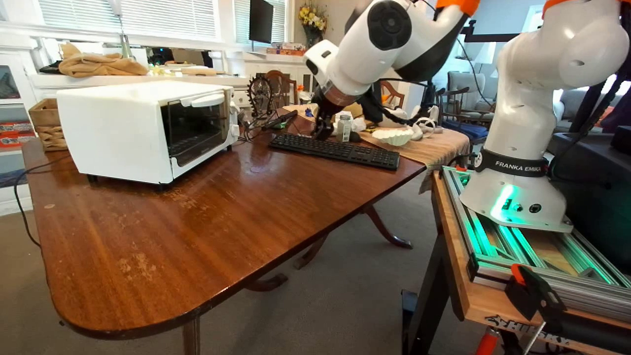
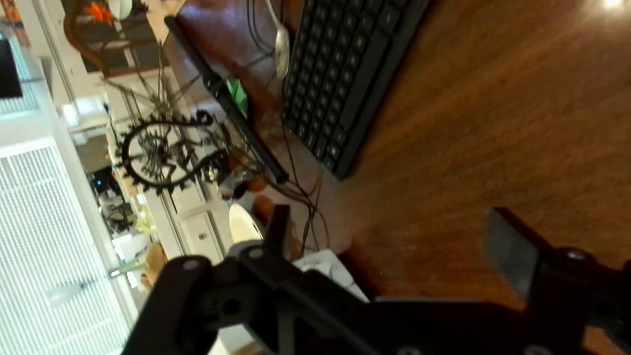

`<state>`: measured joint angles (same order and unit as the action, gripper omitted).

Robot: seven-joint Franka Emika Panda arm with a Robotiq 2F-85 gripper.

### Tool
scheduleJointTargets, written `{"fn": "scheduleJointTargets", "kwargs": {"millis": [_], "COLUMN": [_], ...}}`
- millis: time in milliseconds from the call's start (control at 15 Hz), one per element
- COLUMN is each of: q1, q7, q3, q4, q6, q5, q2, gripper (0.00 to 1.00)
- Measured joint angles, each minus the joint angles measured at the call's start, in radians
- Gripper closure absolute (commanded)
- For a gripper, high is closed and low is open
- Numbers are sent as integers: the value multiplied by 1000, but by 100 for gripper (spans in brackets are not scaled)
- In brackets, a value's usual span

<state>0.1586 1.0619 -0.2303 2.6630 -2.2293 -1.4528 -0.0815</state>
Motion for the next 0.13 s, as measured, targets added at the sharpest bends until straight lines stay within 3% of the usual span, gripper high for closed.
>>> {"fn": "scheduleJointTargets", "kwargs": {"millis": [133], "q1": [-1], "q7": [36], "q3": [27], "q4": [83], "q6": [-11], "q5": [16], "q2": [-63], "gripper": [0]}}
